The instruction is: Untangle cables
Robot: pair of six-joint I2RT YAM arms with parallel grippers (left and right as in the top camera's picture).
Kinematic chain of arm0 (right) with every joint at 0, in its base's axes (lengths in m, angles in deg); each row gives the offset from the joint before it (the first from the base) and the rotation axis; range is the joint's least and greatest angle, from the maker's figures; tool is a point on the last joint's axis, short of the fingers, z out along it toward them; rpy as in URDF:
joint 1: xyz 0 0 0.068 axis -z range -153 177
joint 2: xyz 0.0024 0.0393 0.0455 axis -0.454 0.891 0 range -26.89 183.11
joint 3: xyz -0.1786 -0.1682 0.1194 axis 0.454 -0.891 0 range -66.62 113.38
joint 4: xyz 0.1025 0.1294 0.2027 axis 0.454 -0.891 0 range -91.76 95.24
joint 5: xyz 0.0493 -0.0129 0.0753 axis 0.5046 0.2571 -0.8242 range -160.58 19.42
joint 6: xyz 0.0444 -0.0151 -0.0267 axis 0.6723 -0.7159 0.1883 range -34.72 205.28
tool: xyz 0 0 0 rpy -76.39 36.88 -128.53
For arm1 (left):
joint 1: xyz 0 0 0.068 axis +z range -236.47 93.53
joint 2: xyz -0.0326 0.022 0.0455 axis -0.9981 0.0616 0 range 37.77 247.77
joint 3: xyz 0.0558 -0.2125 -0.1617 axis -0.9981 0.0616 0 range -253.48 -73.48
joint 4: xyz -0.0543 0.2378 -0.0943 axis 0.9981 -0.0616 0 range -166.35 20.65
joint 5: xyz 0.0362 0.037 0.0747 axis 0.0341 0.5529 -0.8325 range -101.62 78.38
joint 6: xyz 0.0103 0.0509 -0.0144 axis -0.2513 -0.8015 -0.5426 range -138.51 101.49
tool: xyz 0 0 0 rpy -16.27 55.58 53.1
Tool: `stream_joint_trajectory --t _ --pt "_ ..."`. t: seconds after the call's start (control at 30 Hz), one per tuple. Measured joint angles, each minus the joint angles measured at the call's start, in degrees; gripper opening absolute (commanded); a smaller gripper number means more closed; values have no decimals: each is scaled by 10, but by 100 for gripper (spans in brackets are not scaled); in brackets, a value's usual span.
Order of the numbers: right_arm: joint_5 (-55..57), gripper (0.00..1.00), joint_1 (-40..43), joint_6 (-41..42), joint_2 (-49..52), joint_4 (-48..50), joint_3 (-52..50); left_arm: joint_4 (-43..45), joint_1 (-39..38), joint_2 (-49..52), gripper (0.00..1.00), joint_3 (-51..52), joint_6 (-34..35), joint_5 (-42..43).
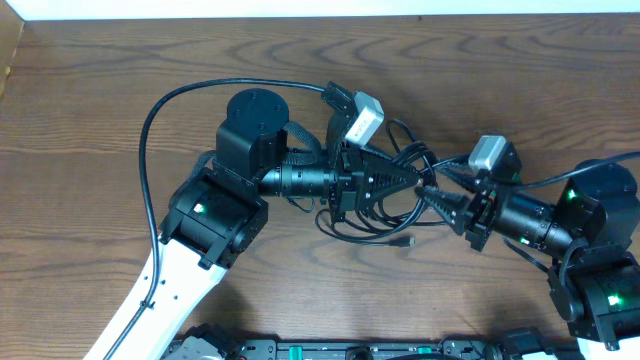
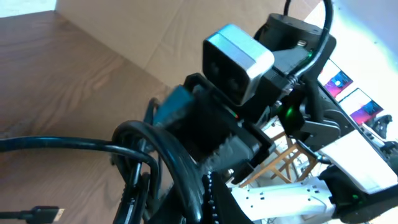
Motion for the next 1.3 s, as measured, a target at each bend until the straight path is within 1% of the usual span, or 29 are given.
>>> stream_joint_trajectory --t 0.13,0.17,0.23,0.27,0.33,0.37,0.7,0.8,0.9,1.07,1.17,1.3 --pt "-1 31 0 1 0 -1 0 4 0 0 7 0 0 -2" --pt "-2 29 0 0 0 -3 0 7 0 0 7 0 0 -2" --pt "-2 20 0 0 0 -7 0 13 0 0 7 0 0 -2" --pt "-2 13 0 -1 0 -8 0 15 0 0 7 0 0 -2" --pt "0 2 0 1 0 -9 0 16 0 0 8 0 0 -2" --pt "1 1 1 3 0 -9 0 16 0 0 7 0 0 -2" --pt "2 1 1 5 0 -10 0 15 0 0 7 0 0 -2" --pt "3 1 1 10 0 -13 0 -4 0 -1 8 0 0 -22" --pt "6 1 1 14 -4 -26 0 -59 0 -5 8 -2 11 -80" --pt "9 1 2 15 -36 -38 -1 -143 0 -7 7 -3 47 -202" --pt "21 1 2 16 -61 -49 -1 -153 0 -6 7 -3 64 -247" --pt "63 1 2 31 -82 -70 -1 -154 0 -6 7 -3 78 -280"
